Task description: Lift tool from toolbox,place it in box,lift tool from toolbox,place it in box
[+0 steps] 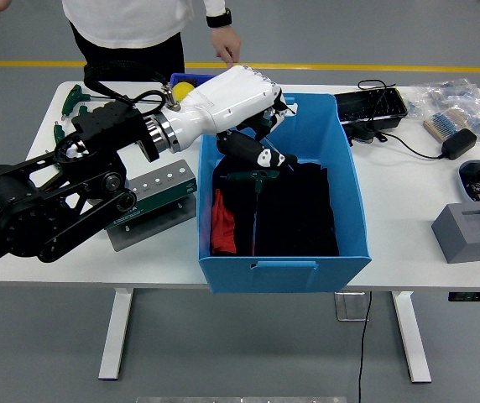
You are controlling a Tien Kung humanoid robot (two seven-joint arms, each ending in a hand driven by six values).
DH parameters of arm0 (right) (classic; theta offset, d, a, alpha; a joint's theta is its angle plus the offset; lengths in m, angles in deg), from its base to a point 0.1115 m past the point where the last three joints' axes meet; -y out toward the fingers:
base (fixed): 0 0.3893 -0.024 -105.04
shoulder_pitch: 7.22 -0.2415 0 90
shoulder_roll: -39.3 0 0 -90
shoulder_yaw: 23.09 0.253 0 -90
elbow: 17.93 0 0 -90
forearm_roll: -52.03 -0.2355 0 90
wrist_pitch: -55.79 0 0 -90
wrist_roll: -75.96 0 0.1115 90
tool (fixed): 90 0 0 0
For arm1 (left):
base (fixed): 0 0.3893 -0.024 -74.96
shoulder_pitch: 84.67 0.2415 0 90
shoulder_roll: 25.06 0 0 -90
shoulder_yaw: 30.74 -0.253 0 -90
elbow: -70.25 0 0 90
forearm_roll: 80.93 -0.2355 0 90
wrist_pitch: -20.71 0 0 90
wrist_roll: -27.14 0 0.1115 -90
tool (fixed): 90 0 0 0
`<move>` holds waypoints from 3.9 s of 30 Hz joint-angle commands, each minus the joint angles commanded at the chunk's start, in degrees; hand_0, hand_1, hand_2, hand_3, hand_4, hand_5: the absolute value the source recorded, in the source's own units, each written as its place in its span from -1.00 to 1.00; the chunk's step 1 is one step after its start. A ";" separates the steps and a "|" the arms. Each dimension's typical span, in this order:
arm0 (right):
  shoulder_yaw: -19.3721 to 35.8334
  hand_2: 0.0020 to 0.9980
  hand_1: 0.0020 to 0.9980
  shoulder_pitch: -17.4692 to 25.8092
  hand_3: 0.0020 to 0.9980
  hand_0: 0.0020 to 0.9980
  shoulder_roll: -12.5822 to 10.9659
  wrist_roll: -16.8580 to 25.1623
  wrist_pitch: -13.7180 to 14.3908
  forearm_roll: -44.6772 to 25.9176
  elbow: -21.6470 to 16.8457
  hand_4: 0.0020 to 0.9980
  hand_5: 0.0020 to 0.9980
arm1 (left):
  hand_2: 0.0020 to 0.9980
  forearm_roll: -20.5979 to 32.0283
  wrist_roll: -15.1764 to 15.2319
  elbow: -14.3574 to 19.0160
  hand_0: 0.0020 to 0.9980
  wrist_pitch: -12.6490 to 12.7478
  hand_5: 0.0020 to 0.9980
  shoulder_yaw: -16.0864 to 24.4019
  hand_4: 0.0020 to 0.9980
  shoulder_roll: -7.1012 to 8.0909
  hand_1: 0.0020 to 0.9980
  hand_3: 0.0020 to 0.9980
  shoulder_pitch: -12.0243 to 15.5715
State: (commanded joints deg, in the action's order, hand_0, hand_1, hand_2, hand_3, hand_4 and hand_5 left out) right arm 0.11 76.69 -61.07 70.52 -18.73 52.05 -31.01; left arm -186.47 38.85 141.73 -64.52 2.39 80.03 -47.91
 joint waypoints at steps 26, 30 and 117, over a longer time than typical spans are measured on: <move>1.32 0.35 0.21 -0.55 0.10 0.26 -0.73 -0.65 -0.18 2.62 0.03 0.53 0.33 | 0.62 4.22 6.56 -15.59 -0.06 3.49 0.19 -1.40 0.95 -8.30 0.16 0.42 -2.43; 0.82 0.35 0.22 -0.67 0.10 0.26 -0.61 -0.36 -0.05 1.70 -0.05 0.53 0.33 | 0.49 3.70 4.35 -12.02 -0.05 2.05 0.14 4.58 0.84 -6.19 0.11 0.32 1.88; -1.95 0.35 0.21 -1.53 0.10 0.26 0.45 0.22 0.30 -2.01 -0.50 0.52 0.33 | 0.82 42.96 -7.22 9.33 0.61 -6.04 0.70 50.50 0.85 -9.92 0.72 0.66 50.68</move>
State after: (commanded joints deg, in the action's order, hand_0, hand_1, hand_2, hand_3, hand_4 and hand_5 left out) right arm -1.84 75.16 -60.62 70.74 -18.42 50.04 -31.51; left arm -143.51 31.63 151.06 -70.56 52.89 70.11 2.77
